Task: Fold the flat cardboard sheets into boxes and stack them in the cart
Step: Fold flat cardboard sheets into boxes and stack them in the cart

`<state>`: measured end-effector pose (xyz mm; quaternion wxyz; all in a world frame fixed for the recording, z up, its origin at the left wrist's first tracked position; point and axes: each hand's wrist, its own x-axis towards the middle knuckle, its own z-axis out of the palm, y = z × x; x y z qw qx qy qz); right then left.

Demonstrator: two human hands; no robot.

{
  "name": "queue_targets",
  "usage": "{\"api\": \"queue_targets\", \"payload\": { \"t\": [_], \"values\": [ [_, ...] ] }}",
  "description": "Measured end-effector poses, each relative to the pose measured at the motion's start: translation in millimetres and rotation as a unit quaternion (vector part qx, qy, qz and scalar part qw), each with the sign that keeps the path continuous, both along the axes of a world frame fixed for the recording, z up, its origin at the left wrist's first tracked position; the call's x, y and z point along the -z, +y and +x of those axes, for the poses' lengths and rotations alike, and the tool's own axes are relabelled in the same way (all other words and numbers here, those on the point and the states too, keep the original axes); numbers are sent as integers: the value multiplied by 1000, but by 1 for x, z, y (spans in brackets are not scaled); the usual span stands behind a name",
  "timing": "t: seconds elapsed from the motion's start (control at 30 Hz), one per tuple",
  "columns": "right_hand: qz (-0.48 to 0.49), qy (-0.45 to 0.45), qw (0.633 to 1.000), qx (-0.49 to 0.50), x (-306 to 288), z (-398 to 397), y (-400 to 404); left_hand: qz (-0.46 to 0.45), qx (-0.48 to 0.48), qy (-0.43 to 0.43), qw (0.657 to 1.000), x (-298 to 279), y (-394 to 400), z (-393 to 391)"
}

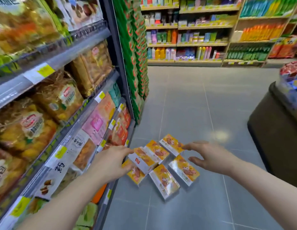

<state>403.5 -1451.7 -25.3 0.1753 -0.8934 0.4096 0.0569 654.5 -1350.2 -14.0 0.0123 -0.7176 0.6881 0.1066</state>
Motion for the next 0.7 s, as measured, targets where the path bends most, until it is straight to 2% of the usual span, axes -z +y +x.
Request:
{"api": "queue_targets", "payload": {
  "t": [0.17,0.33,0.6,0.7],
  "values": [
    [59,17,997,55,35,16,-56,15,7,-12,1000,32,-66,33],
    [90,35,993,63,66,23,-109,1,-11,13,1000,73,-117,50],
    [121,84,989,-23,115,53,-227,-15,-71,-3,997,121,-198,58],
    [130,95,986,-46,135,66,-267,10,-107,11,994,144,-221,65]
  ]
}}
